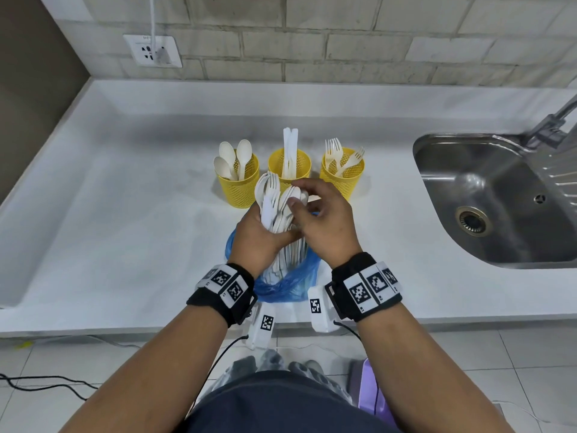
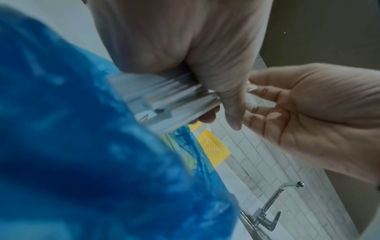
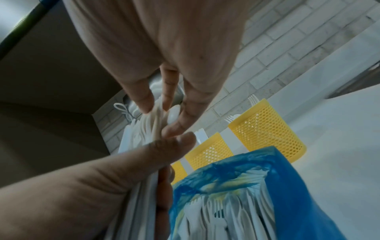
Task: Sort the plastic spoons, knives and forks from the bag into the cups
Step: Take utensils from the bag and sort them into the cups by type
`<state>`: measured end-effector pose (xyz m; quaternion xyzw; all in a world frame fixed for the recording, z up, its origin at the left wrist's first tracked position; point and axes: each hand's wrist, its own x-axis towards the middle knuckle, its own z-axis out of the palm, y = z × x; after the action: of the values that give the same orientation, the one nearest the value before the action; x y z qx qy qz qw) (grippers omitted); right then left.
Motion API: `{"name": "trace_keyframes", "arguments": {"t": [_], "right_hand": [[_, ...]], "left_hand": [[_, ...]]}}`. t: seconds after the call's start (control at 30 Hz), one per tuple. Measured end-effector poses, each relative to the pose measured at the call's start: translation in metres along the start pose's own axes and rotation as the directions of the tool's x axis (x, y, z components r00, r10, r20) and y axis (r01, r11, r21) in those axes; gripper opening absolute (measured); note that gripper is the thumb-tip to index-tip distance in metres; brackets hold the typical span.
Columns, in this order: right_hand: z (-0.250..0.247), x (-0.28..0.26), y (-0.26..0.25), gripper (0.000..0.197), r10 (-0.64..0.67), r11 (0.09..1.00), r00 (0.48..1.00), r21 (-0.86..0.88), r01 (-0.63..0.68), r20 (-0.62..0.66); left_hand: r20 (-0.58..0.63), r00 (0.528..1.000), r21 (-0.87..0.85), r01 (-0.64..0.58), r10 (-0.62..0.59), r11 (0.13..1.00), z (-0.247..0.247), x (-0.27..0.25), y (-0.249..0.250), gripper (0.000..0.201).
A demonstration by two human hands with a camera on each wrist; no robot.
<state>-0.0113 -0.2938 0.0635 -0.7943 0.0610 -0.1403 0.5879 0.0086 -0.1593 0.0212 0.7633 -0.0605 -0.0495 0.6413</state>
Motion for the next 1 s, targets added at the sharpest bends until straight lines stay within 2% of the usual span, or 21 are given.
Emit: {"name": "trace_keyframes", "arguments": {"t": [0.13,0.27,0.4,0.5,0.6,0.67,0.77,0.83,0.87,0.93,1.0], "right_hand": [[-0.005,0.005,0.003,0.025,0.079,0.992,0.997,0.094,-0.079,0.006],[-0.011,0.008,0.003,0.023,0.127,0.98,0.991,0.148,-0.133,0.048],[-0.018,0.013,-0.002,0.03,0.065,0.985,0.985,0.15,-0.09,0.16],[-0.024,0.017,-0.011,0.036,-0.002,0.994,0.984,0.112,-0.018,0.176],[-0.027,0.015,-0.01,0.051,0.032,0.977,0.981,0.201,-0.072,0.193],[-0.028,0.011,0.002,0.071,0.087,0.96,0.95,0.228,-0.16,0.3],[-0.021,0.002,0.015,0.084,0.1,0.968,0.835,0.141,-0.207,0.542],[-0.01,-0.001,0.017,0.08,0.095,0.97,0.793,0.125,-0.21,0.601],[-0.006,-0.001,0.014,0.073,0.122,0.958,0.802,0.142,-0.25,0.585],[-0.001,0.001,0.007,0.045,0.176,0.937,0.841,0.176,-0.303,0.512],[0.001,0.002,0.002,0.013,0.182,0.945,0.868,0.161,-0.284,0.463]], "left_hand": [[0.04,0.999,-0.039,0.004,-0.002,0.999,0.0,-0.003,0.007,0.059],[0.098,0.995,-0.034,-0.008,0.011,0.999,0.0,-0.006,0.011,0.052],[0.088,0.996,-0.076,0.01,-0.004,0.997,0.002,-0.004,0.013,0.049],[0.041,0.999,-0.131,0.009,-0.003,0.991,0.002,0.0,0.018,0.045],[0.0,0.999,-0.217,-0.037,0.037,0.975,0.001,0.005,0.03,0.034],[-0.003,0.999,-0.279,-0.049,0.05,0.959,-0.001,0.008,0.04,0.031],[0.026,0.998,-0.356,-0.04,0.053,0.934,-0.001,0.012,0.054,0.027],[0.071,0.996,-0.361,-0.032,0.062,0.932,0.002,0.011,0.062,0.024],[0.095,0.993,-0.351,-0.025,0.063,0.936,0.003,0.01,0.064,0.025],[0.13,0.988,-0.284,-0.042,0.081,0.958,0.004,0.01,0.069,0.027],[0.168,0.98,-0.18,-0.075,0.105,0.981,0.003,0.012,0.071,0.032]]}}
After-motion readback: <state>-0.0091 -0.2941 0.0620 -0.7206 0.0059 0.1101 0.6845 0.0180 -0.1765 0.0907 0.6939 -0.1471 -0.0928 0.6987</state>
